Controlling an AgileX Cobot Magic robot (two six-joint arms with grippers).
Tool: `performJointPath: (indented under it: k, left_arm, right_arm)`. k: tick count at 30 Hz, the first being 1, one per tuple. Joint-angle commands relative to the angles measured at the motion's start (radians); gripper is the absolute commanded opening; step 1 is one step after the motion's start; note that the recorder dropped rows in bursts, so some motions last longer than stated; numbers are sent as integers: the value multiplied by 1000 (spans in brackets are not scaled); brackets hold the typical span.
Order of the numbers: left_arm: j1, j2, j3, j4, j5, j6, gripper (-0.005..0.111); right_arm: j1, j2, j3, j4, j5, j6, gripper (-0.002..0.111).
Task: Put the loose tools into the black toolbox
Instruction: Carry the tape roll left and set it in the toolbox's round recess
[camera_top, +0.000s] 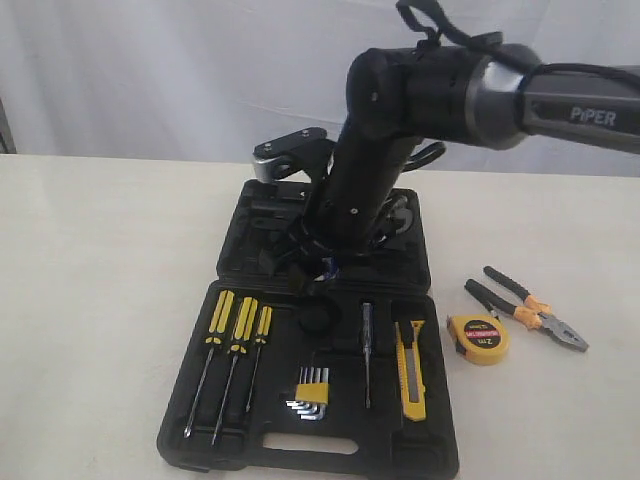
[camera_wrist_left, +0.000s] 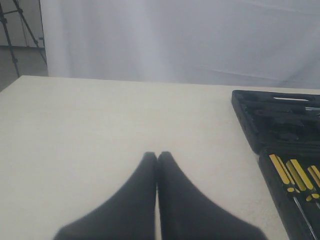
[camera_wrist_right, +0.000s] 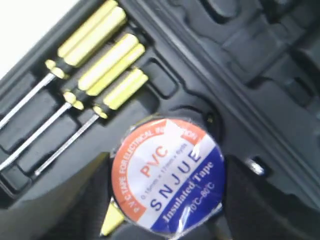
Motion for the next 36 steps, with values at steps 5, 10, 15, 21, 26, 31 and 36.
performJointPath:
  k: [5,10,15,21,26,31,36]
  left_arm:
    - [-2,-3,2,-5,-1,-1,0]
    - [-2,-3,2,-5,-1,-1,0]
    - [-2,-3,2,-5,-1,-1,0]
    - [-2,-3,2,-5,-1,-1,0]
    - [-2,-3,2,-5,-1,-1,0]
    - [-2,-3,2,-5,-1,-1,0]
    - [-2,-3,2,-5,-1,-1,0]
  right_arm:
    - [9,77,-2,-6,-5,50,0]
    - [9,116,-2,-6,-30,48,0]
    - [9,131,-2,-13,-78,42,0]
    - [9,130,-2,-15,-99,42,0]
    - [9,130,-2,-32,-95,50,7]
    - [9,131,-2,-32,-89,50,28]
    - [9,131,-2,-32,-91,50,43]
